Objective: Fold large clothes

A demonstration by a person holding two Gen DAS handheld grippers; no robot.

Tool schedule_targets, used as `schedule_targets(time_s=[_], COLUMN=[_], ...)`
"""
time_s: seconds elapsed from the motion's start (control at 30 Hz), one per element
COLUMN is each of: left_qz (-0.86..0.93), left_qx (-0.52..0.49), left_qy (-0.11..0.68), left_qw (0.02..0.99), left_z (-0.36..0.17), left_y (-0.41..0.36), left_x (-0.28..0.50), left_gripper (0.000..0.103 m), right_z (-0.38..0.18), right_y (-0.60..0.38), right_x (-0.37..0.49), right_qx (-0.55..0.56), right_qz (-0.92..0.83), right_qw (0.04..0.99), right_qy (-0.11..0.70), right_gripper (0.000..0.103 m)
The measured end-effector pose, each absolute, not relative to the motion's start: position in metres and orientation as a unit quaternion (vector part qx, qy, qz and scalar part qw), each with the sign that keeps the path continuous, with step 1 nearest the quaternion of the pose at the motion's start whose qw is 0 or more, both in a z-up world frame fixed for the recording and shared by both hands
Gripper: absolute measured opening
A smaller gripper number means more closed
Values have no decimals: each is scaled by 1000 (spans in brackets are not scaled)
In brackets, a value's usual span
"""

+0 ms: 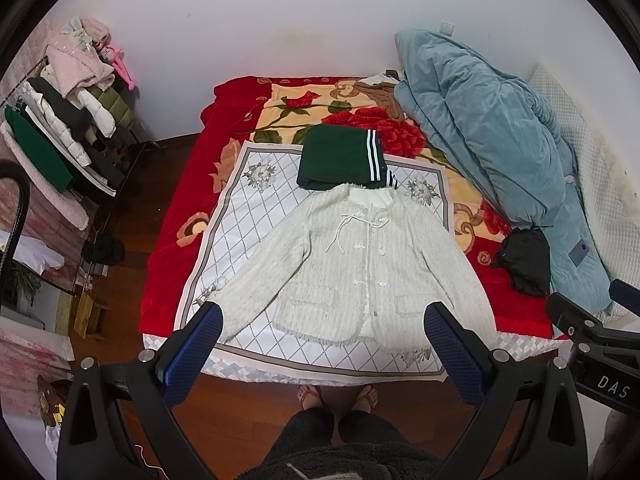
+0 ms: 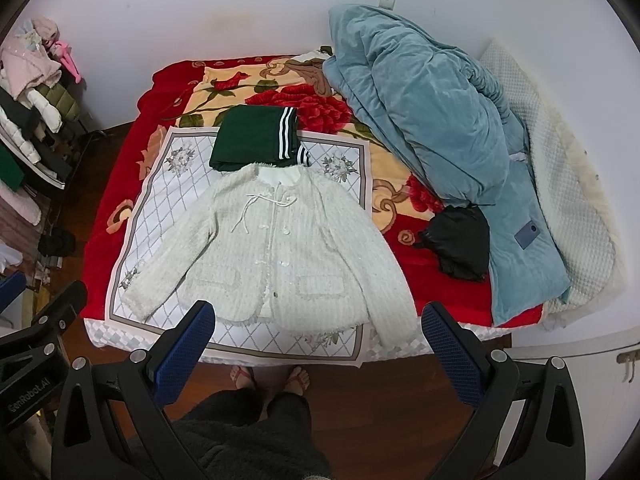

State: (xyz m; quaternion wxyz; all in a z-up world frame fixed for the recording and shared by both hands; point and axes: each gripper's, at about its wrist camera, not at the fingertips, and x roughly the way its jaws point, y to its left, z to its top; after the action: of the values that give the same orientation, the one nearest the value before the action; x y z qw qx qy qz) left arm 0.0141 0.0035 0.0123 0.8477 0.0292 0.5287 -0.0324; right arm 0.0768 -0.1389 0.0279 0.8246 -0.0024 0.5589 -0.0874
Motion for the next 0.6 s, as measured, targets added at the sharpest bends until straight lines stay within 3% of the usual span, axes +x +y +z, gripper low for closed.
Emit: schedule_targets(time_s=[0.6], left_qz=[-35], left_qx=[32], left_qy=[525], left_qw=[850], left_z=[21], left_y=[-3], left_x=[30], left_gripper=[103], right_z=[31], right_y=[-129], right_x=[85], right_qx=[0], right_qz=[-85], right_qw=[825], right_qy=[559], right_gripper=[103])
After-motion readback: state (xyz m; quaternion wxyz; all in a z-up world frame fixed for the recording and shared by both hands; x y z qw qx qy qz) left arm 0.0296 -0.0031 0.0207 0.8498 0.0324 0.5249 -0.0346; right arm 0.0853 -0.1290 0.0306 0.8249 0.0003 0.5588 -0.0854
